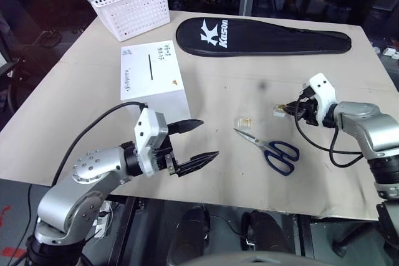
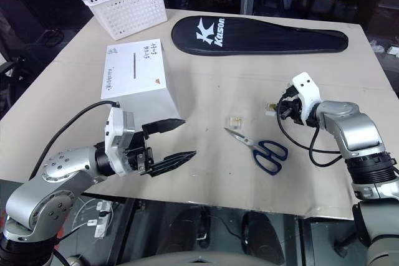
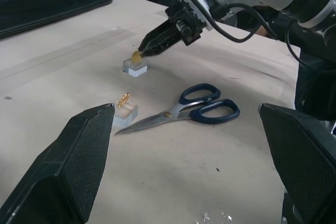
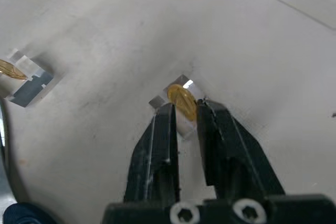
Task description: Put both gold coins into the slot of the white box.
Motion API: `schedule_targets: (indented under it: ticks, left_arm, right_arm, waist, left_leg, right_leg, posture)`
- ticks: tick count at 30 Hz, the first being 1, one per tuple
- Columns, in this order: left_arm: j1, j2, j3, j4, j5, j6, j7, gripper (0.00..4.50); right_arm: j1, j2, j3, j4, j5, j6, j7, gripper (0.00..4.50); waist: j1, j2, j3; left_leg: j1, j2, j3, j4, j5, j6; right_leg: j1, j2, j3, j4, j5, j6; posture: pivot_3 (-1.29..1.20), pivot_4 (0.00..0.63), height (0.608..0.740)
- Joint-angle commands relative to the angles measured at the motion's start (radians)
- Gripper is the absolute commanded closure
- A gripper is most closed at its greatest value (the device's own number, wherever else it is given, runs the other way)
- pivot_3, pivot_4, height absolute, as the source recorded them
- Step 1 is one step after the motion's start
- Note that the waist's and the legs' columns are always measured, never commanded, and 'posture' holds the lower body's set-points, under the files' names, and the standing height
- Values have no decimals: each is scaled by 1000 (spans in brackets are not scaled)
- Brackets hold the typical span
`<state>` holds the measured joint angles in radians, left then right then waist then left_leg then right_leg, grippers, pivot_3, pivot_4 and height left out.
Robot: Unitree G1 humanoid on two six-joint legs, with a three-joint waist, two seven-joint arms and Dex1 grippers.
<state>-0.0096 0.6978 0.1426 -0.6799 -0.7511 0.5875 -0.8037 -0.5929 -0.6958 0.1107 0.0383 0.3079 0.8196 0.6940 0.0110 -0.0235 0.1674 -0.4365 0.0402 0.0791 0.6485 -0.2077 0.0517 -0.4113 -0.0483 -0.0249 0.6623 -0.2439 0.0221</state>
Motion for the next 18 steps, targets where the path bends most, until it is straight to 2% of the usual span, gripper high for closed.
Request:
schedule_targets:
  ticks: [1, 17, 18]
  left_arm:
    - [4, 9, 20, -43, -22, -3, 13, 0]
    - [3, 12, 18, -57, -29, 9, 44, 0]
    - [4, 12, 18, -57, -30, 9, 46, 0]
  right_arm:
    - [-31, 10, -3, 10, -20, -27, 14, 3546]
    - [-41, 28, 7, 60, -76, -69, 44, 3546]
    - [-42, 27, 5, 58, -76, -66, 46, 3818]
  waist:
    - [0, 0, 0]
    - [0, 0, 0]
    - [0, 0, 0]
  left_leg:
    - [0, 0, 0, 0, 0, 0]
    - [0, 0, 1, 0, 0, 0]
    - [0, 0, 1, 0, 0, 0]
  right_leg:
    - [0, 0, 0, 0, 0, 0]
    - [0, 0, 0, 0, 0, 0]
    - [0, 0, 0, 0, 0, 0]
  posture:
    - [0, 150, 740]
    - [0, 150, 740]
    - [0, 150, 740]
